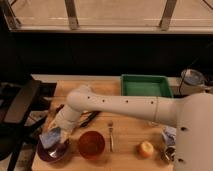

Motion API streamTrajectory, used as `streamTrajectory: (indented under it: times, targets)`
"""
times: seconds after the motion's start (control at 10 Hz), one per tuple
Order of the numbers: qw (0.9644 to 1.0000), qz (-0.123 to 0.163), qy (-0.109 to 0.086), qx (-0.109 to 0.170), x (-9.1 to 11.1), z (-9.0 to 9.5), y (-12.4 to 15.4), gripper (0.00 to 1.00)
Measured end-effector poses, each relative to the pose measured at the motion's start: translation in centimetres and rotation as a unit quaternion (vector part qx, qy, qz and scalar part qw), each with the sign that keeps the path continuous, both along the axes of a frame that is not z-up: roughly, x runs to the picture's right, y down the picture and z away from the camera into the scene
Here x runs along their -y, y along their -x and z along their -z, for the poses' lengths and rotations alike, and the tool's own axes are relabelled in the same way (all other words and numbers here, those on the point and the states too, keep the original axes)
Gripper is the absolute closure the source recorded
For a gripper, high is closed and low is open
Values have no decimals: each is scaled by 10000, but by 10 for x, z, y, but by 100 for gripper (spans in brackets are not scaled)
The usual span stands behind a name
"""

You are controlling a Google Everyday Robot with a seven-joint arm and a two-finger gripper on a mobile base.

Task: Place sponge in purple bowl

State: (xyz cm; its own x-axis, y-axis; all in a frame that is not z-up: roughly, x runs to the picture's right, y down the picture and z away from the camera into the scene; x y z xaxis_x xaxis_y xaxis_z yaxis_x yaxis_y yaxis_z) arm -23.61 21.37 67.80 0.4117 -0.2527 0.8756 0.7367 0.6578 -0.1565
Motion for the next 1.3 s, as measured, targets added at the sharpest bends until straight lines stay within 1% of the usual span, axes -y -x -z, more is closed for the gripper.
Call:
streamTrajectory:
  times: [0.1, 0.3, 0.5, 0.6, 0.7, 1.0, 1.1, 1.3]
  targets:
    - [10000, 42, 16, 18, -1, -1, 2, 58]
    - [9999, 116, 46, 55, -4, -1, 1, 53]
    - [9999, 106, 62, 52, -5, -2, -6, 61]
    - [9999, 78, 83, 57, -5, -3, -10, 60]
    - [9999, 88, 106, 99, -6, -3, -9, 53]
    - [9991, 202, 168, 327, -13, 0, 3, 24]
    - [9989, 249, 172, 372, -14, 1, 7, 20]
    - [9986, 283, 168, 408, -16, 2, 11, 20]
